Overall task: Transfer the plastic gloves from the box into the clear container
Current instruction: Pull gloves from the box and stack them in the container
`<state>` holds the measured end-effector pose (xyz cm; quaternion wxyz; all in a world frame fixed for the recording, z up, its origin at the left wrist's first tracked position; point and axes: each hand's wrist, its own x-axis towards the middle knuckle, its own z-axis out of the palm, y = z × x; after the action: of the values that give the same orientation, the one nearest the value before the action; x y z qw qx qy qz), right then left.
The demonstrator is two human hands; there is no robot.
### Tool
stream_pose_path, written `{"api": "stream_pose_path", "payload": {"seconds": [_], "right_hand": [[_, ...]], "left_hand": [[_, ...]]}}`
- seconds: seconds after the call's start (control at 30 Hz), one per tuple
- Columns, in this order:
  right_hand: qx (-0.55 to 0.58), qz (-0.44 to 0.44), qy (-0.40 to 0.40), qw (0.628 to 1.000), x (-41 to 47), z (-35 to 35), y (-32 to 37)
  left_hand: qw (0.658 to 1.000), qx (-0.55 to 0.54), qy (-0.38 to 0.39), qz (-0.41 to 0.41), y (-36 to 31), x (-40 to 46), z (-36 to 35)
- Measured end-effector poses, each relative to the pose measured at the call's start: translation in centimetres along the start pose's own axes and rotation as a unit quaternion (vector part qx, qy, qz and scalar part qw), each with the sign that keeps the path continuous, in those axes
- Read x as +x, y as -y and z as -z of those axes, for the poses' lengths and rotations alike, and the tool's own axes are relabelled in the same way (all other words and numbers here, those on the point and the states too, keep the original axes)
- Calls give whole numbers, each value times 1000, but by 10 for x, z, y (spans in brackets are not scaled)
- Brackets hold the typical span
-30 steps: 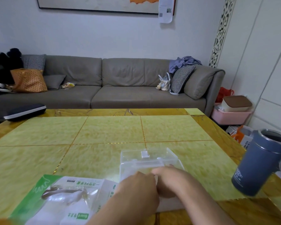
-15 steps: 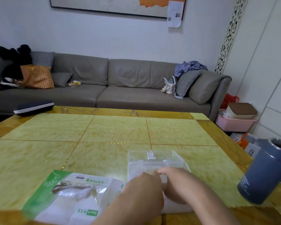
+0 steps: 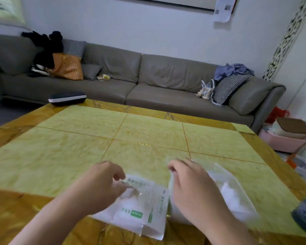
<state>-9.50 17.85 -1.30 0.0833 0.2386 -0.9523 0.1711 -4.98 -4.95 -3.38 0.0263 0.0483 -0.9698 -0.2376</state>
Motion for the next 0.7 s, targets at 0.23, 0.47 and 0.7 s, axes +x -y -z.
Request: {"api": "stream_pose_path", "payload": {"seconds": [0.23,0.47,0.7], "right_hand": [[73,68,138,985,5,-62,48],[154,12,142,978,12,-77,42],[303,-34,13,952,19,-69,44]], "left_hand": [[999,23,-9,21,18,5,-3],[995,-70,-60,25,16,4,-2],[980,-184,-77,-15,15,3,-1]]}}
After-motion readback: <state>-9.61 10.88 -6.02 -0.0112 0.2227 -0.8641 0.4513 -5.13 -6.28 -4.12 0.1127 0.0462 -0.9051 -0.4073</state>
